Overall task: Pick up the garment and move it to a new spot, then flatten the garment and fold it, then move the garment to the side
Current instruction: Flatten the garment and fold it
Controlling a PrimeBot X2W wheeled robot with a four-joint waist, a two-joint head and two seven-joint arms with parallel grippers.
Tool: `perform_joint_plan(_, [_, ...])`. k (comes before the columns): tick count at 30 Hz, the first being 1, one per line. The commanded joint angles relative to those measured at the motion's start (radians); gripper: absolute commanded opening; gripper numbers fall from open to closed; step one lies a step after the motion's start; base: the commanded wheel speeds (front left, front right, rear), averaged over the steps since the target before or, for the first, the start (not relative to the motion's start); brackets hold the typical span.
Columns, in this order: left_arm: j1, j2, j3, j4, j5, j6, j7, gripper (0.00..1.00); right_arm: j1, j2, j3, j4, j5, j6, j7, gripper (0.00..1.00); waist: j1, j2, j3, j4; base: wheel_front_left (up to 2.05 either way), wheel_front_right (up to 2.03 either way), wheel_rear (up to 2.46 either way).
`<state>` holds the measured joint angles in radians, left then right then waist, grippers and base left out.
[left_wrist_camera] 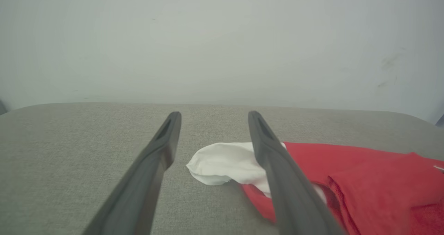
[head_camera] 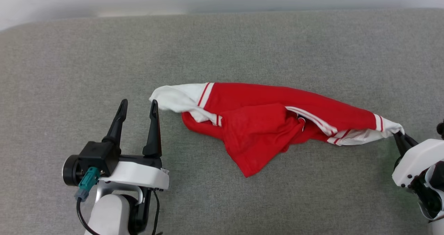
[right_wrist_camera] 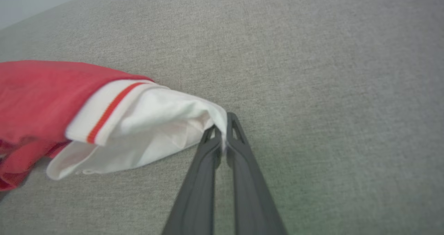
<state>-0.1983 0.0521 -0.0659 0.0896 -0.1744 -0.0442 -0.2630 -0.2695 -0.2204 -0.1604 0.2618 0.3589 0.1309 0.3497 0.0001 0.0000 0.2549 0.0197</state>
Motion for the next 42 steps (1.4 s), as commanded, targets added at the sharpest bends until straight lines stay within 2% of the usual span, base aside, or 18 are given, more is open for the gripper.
perform_joint_plan(1, [-0.019,0.001,0.001,-0.004,0.005,-0.005,-0.002,1.0,-0.026,-0.001,-0.019,0.042,0.004,0.0,-0.024,0.0,-0.0001,0.0,0.018,-0.007,0.0,0.0,0.0])
perform_joint_plan(2, [-0.021,0.001,0.001,-0.004,0.007,-0.006,-0.002,1.0,-0.032,-0.001,-0.022,0.069,0.006,0.0,-0.037,0.0,-0.0001,0.0,0.024,-0.008,0.0,0.0,0.0])
perform_joint_plan(3, [-0.024,0.001,0.002,-0.003,0.008,-0.006,-0.002,1.0,-0.04,0.001,-0.022,0.088,0.011,0.0,-0.054,0.06,-0.0001,0.0,0.028,-0.008,0.0,0.0,0.0])
perform_joint_plan(4, [-0.029,0.002,0.002,-0.002,0.01,-0.008,-0.002,1.0,-0.049,0.002,-0.019,0.099,0.013,0.0,-0.079,0.45,-0.0001,0.0,0.031,-0.009,0.0,0.0,0.0])
perform_joint_plan(5, [-0.032,0.002,0.002,-0.002,0.012,-0.009,-0.002,1.0,-0.056,0.001,-0.015,0.107,0.01,0.0,-0.109,1.0,-0.0001,0.0,0.033,-0.009,0.0,0.0,0.0])
perform_joint_plan(12, [-0.025,0.001,0.01,0.011,0.008,-0.011,-0.002,1.0,-0.069,0.029,-0.013,0.068,-0.046,0.0,-0.393,1.0,-0.0001,0.0,0.024,-0.005,0.0,0.0,0.0])
perform_joint_plan(18, [-0.001,0.0,0.018,0.02,0.004,-0.007,-0.002,1.0,-0.012,0.071,0.011,-0.005,-0.139,0.0,-0.513,1.0,-0.0001,0.0,-0.02,-0.002,0.0,0.0,0.0])
perform_joint_plan(26, [0.047,0.001,0.029,0.044,0.005,-0.006,-0.002,1.0,0.112,0.109,0.135,-0.144,-0.21,0.0,-0.501,1.0,-0.0001,0.0,-0.1,-0.01,0.0,0.0,0.0])
perform_joint_plan(34, [0.06,0.011,0.014,0.063,0.017,-0.009,0.005,1.0,0.221,0.133,0.193,-0.272,-0.239,0.0,-0.443,1.0,-0.0001,0.0,-0.138,-0.035,0.0,0.0,0.0])
perform_joint_plan(38, [0.028,0.015,-0.05,0.064,0.043,-0.03,0.07,1.0,0.254,0.144,0.206,-0.32,-0.228,0.0,-0.423,1.0,-0.0001,0.0,-0.13,-0.047,0.0,0.0,0.0])
perform_joint_plan(42, [-0.018,0.012,-0.177,0.075,0.039,-0.069,0.202,1.0,0.26,0.15,0.216,-0.342,-0.216,0.0,-0.413,1.0,-0.0001,0.0,-0.111,-0.066,0.0,0.0,0.0])
